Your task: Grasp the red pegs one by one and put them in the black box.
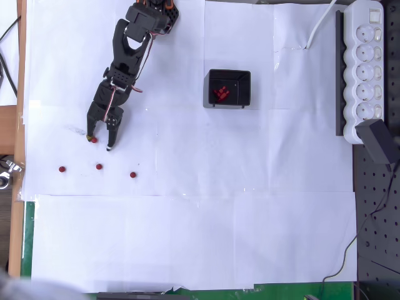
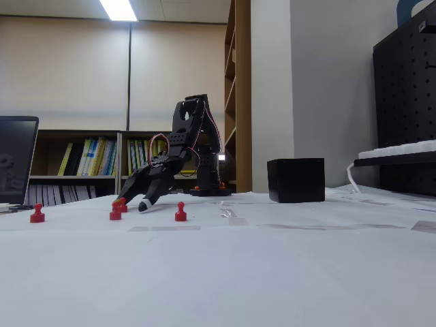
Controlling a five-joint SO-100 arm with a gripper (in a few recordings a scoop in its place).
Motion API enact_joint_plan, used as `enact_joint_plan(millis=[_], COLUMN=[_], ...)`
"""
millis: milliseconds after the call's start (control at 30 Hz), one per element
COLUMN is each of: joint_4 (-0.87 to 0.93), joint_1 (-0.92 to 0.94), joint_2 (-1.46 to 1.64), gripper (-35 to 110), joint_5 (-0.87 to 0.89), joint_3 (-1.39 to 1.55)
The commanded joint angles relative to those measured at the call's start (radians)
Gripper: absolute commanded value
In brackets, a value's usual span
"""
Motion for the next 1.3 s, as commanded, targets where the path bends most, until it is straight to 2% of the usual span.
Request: enact_joint_plan(millis=[0, 100, 233, 367, 500, 600, 833, 900, 1067, 1267], joint_4=[-0.003, 0.002, 0.081, 0.301, 0.687, 1.063, 2.106, 2.329, 2.326, 2.26], joint_1=[0.012, 0.012, 0.011, 0.008, -0.009, -0.044, -0.262, -0.374, -0.69, -1.063], joint_2=[0.012, 0.008, -0.011, -0.1, -0.279, -0.431, -0.591, -0.592, -0.746, -0.75], gripper=[8, 0, 0, 0, 0, 0, 0, 0, 0, 0], joint_5=[-0.006, -0.005, -0.005, -0.009, -0.041, -0.081, -0.15, -0.199, -0.4, -0.615], joint_3=[0.029, 0.026, 0.026, 0.035, 0.083, 0.183, 0.715, 0.877, 0.891, 0.876])
